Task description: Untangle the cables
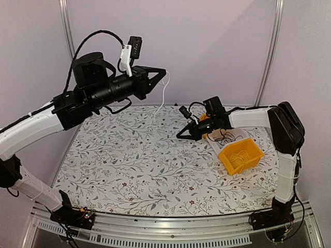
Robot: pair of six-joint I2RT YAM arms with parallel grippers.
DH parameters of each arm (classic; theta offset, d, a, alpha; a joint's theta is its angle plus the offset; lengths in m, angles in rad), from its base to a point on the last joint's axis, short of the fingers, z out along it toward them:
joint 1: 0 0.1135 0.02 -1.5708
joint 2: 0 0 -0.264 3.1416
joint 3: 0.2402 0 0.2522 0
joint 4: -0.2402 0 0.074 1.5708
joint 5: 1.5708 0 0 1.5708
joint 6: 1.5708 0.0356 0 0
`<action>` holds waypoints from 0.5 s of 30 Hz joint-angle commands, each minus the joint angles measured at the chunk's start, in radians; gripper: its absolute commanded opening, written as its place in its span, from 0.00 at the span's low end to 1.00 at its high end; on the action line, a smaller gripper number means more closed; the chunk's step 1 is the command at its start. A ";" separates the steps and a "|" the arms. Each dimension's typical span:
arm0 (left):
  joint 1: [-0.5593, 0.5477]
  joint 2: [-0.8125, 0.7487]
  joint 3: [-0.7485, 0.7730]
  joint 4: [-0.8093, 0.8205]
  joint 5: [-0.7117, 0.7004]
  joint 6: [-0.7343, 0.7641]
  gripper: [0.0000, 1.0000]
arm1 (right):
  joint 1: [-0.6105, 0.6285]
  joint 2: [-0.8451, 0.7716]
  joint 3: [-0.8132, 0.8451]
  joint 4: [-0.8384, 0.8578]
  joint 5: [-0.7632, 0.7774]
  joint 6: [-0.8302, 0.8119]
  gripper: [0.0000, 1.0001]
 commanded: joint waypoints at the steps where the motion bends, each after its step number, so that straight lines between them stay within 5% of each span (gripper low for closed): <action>1: -0.012 -0.025 -0.010 0.001 -0.055 0.032 0.00 | 0.002 0.032 -0.006 0.008 0.013 -0.004 0.00; 7: -0.012 -0.041 -0.014 -0.006 -0.076 0.051 0.00 | 0.002 0.053 0.025 -0.048 0.024 -0.032 0.02; 15: -0.012 -0.020 -0.049 0.013 -0.046 0.026 0.00 | -0.005 -0.095 0.014 -0.198 -0.054 -0.248 0.48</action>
